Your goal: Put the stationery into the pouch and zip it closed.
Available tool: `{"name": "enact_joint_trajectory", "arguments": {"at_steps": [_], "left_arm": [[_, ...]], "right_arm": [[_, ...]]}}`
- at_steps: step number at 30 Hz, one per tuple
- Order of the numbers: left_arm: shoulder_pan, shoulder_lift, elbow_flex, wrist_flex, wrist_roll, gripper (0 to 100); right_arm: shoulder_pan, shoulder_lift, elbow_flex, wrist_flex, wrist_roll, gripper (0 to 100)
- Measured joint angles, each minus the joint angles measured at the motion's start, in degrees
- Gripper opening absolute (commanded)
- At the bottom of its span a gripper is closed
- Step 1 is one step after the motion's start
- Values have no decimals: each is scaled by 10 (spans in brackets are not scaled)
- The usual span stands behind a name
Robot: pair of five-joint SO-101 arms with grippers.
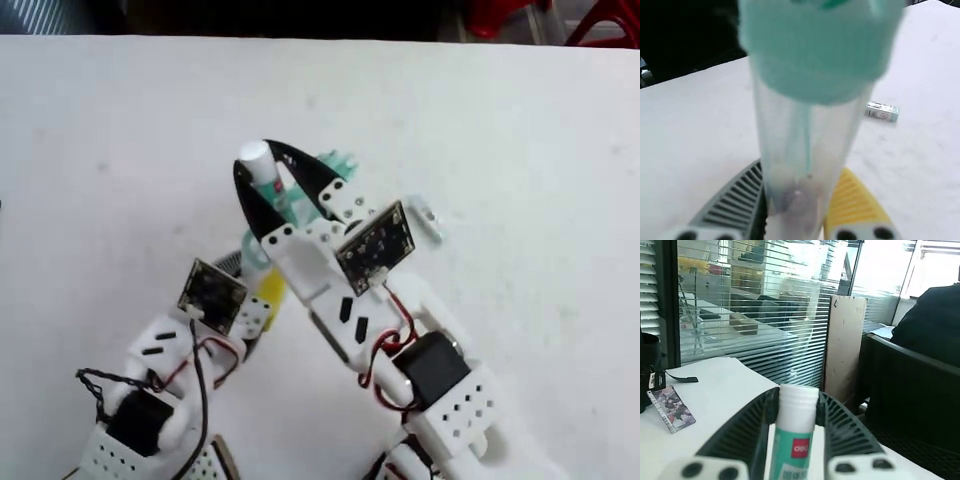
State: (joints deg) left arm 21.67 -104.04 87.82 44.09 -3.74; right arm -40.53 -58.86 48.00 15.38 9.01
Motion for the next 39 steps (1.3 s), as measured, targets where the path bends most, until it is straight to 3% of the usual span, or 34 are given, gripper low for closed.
{"name": "enact_joint_trajectory", "arguments": {"at_steps": [3,8,20,29,39], "left_arm": [[-1,1,-32,44,-16,262],[-1,0,-57,71,38,251],[-1,0,-91,72,43,252],[-1,2,-153,78,45,130],[0,3,-155,64,45,54]], "right_arm": [[14,0,6,-4,0,17],[26,-1,10,17,0,17],[-22,4,-7,64,0,16],[-22,109,-108,158,0,16],[-25,120,-128,157,0,17]]}}
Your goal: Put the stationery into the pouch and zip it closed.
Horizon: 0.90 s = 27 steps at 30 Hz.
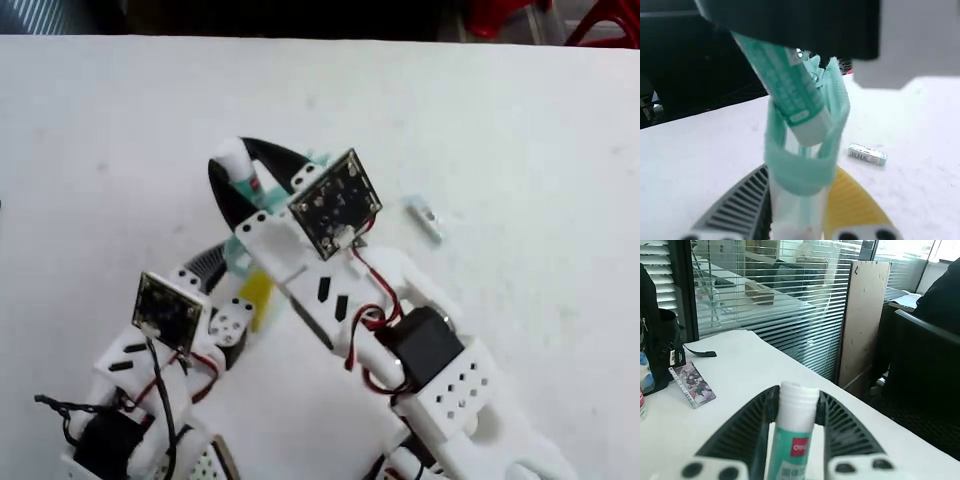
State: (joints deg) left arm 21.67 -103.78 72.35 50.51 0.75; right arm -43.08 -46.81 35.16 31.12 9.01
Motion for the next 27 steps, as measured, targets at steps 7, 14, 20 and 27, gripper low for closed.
{"name": "enact_joint_trajectory", "arguments": {"at_steps": [7,14,20,27], "left_arm": [[0,0,0,0,0,57],[0,0,0,0,0,57],[-1,0,0,0,0,57],[-4,0,0,-1,2,204]], "right_arm": [[0,-16,0,14,-2,17],[0,-119,7,98,-3,17],[0,-196,58,117,25,17],[0,-207,75,122,32,16]]}}
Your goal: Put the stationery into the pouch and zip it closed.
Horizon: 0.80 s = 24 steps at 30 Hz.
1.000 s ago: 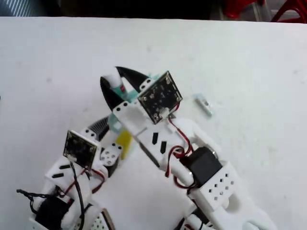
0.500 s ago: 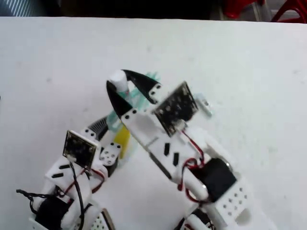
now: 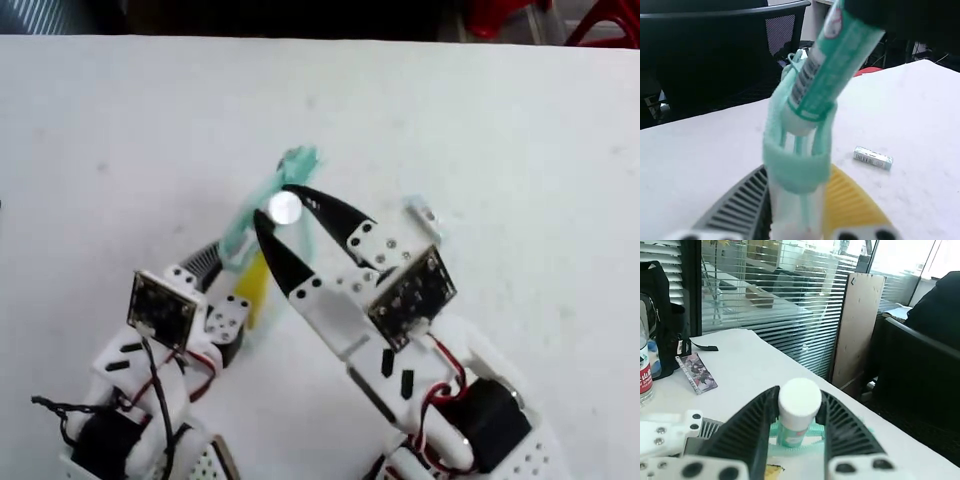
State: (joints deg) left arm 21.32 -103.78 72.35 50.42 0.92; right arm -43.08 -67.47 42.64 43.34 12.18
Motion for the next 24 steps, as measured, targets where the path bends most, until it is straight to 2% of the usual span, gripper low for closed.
{"name": "enact_joint_trajectory", "arguments": {"at_steps": [2,7,15,17,22,24], "left_arm": [[-1,0,0,0,3,250],[0,-3,-31,23,63,249],[-2,-5,-45,29,58,249],[-2,-11,-36,28,58,249],[-2,-12,-20,25,58,249],[-2,-12,-10,25,58,249]], "right_arm": [[0,18,0,-5,0,16],[2,120,-33,-8,0,16],[1,255,-170,83,1,22],[1,269,-188,96,1,53],[1,275,-195,100,1,236],[1,273,-195,100,1,240]]}}
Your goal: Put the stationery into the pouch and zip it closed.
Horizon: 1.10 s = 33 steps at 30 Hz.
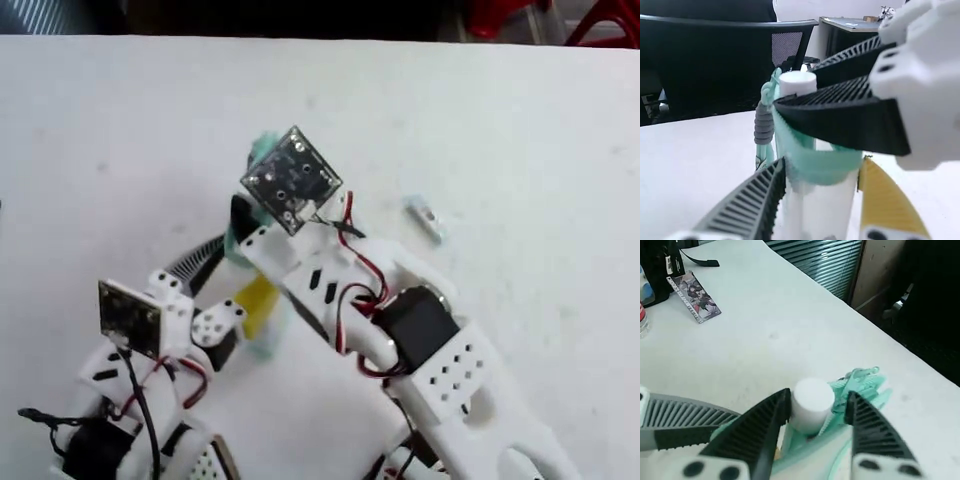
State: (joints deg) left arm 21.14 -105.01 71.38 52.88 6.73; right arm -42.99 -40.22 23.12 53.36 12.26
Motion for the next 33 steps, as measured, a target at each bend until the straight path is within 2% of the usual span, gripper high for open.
{"name": "enact_joint_trajectory", "arguments": {"at_steps": [8,17,20,24,28,33], "left_arm": [[0,0,33,-5,0,207],[0,1,38,-14,0,203],[0,1,38,-14,0,203],[0,1,38,-14,0,203],[0,0,41,-14,0,203],[0,0,53,-18,0,203]], "right_arm": [[3,-53,2,2,0,214],[2,-91,-7,8,0,213],[27,-92,-27,23,0,212],[101,-92,-57,49,0,212],[216,-76,-93,78,0,211],[349,76,-120,90,18,211]]}}
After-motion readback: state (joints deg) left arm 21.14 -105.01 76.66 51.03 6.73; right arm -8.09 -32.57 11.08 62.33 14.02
